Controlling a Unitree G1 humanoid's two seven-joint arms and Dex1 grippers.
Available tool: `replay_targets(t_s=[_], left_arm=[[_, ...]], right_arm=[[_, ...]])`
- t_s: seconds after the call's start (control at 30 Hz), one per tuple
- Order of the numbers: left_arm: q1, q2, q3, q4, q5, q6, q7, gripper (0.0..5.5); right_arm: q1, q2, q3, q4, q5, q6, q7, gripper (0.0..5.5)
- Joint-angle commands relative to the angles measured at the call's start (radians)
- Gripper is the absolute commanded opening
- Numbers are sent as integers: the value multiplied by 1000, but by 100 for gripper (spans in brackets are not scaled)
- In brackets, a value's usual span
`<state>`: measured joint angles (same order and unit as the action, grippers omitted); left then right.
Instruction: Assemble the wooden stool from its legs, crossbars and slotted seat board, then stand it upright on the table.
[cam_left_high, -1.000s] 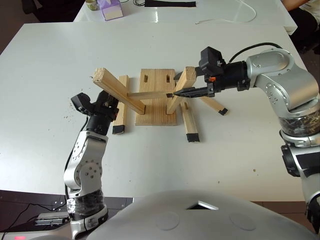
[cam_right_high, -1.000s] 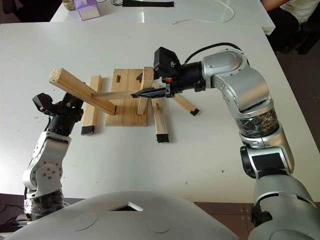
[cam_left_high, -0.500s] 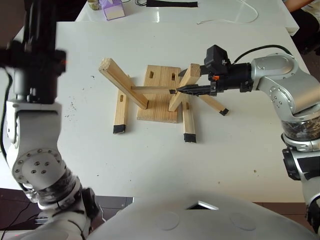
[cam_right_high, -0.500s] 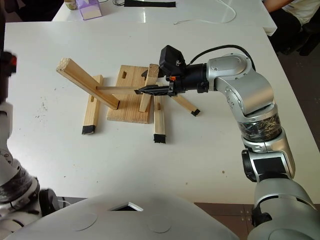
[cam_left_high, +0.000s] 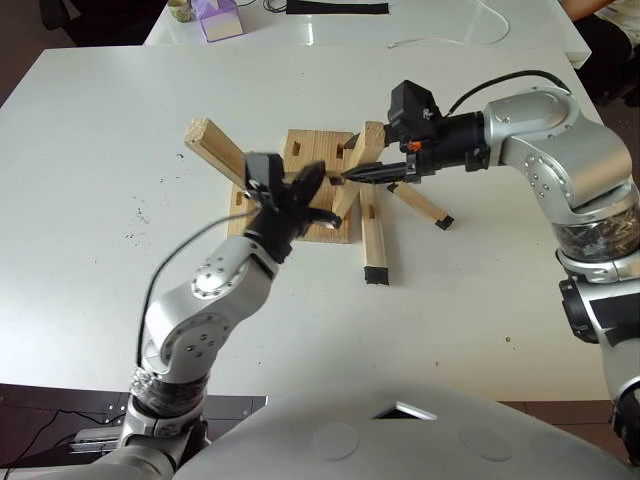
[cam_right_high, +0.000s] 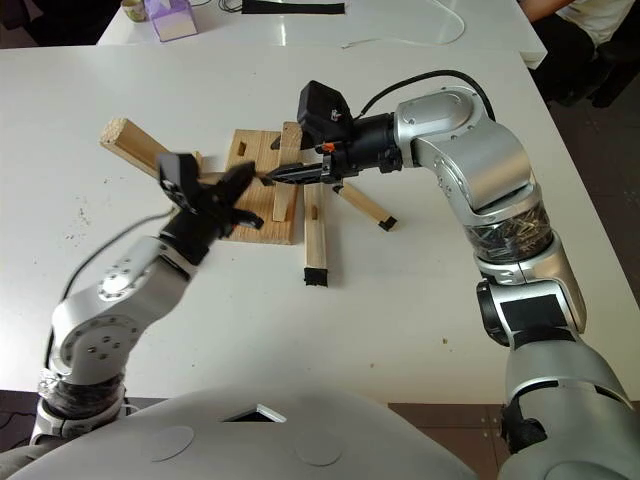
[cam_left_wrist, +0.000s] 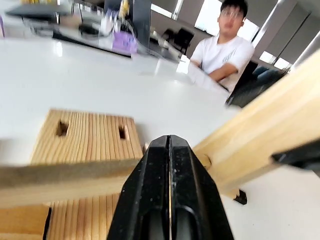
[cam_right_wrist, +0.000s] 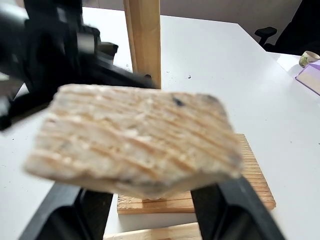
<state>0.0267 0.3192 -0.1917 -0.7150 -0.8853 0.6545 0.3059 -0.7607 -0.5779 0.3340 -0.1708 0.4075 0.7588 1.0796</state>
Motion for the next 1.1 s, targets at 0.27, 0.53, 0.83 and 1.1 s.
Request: replay_targets(t_s=[0.27,0.53,0.83,1.1], left_arm=[[-136,-139,161,-138,10,-173,-37,0],[-371,261,858,-65,-394,-280,162,0],[233,168,671,26,-81,-200,-215,0],[101,-115,-161,-93,94,-120,-322,0]], right_arm=[[-80,-9,74,98,-81,-47,89,201],[-14,-51,40,49,-67,-26,78,201],[-22,-50,56,39,-57,-16,120,201],[-70,-1,112,47,-30,-4,192,201]])
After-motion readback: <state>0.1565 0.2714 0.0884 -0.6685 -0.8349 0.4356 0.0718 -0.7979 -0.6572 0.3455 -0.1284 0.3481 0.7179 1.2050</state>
